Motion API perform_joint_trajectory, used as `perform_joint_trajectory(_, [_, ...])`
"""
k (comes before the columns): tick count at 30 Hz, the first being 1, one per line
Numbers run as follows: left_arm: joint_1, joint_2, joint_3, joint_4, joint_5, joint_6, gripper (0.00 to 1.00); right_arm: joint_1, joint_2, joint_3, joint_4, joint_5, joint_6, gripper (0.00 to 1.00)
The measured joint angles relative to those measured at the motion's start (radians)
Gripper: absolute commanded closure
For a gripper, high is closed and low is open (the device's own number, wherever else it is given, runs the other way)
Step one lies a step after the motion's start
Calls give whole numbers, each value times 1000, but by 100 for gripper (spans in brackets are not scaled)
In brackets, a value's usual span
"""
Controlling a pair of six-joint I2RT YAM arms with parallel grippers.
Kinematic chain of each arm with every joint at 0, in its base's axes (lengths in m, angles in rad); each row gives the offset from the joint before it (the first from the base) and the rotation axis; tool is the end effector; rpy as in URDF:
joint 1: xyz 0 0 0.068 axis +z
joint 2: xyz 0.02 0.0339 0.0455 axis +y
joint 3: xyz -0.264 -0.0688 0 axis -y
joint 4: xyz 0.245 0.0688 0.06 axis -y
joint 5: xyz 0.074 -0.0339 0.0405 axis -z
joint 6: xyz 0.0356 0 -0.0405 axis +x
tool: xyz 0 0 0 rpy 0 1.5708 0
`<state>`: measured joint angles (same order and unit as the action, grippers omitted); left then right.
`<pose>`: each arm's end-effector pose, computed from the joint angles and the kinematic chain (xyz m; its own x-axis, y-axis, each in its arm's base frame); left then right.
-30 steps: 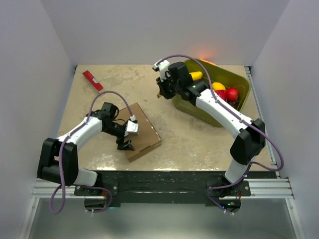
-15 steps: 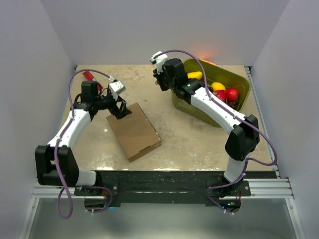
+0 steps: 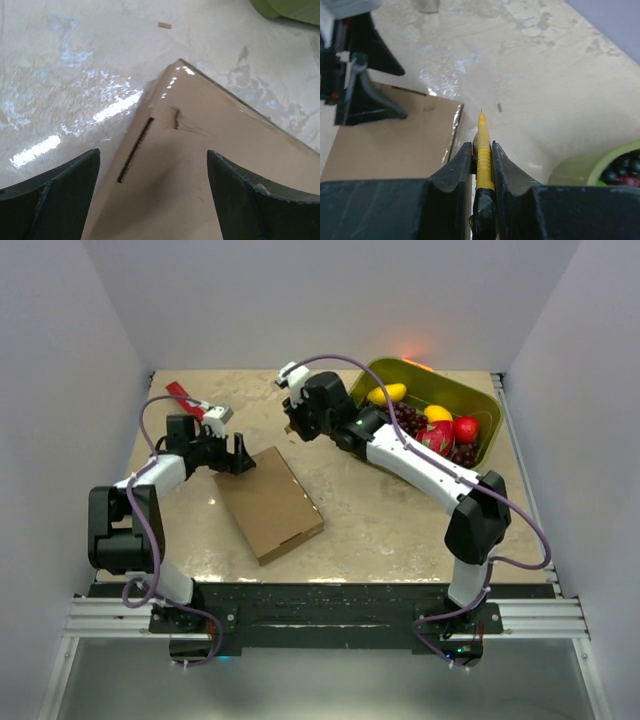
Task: Unpack the express box
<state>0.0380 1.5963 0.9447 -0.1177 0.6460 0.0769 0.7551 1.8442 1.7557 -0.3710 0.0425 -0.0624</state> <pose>0.3321 -0.0088 0.2053 -0.6622 0.0362 -0.7484 0.4540 0.8140 -0.3623 0.3206 0.2997 0.3572 -0.2814 -0.3504 -0.8934 -0.6759 0.7332 -0.0747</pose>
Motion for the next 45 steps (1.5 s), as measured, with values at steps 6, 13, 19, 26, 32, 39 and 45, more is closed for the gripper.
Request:
perform_joint_trajectory(6, [21, 91, -27, 65, -5, -97, 22, 49, 34, -13, -2, -15, 10, 100])
perform_joint_trajectory(13, [20, 129, -9, 105, 42, -106, 53, 46, 111, -10, 13, 19, 11, 100])
perform_joint_trajectory(19, [21, 141, -9, 133, 60, -146, 58, 72, 146, -11, 50, 142, 29, 100])
perform_joint_trajectory(26, [23, 141, -27, 169, 68, -165, 57, 83, 149, -12, 110, 130, 13, 100])
perform_joint_trajectory(32, [23, 143, -26, 169, 71, -164, 57, 81, 162, -6, 137, 92, -7, 100])
perform_joint_trajectory(39, [26, 146, -24, 169, 79, -164, 57, 74, 222, 8, 146, 62, -35, 100])
perform_joint_trajectory(45, [26, 149, -23, 171, 81, -163, 58, 69, 229, 18, 148, 55, -45, 100])
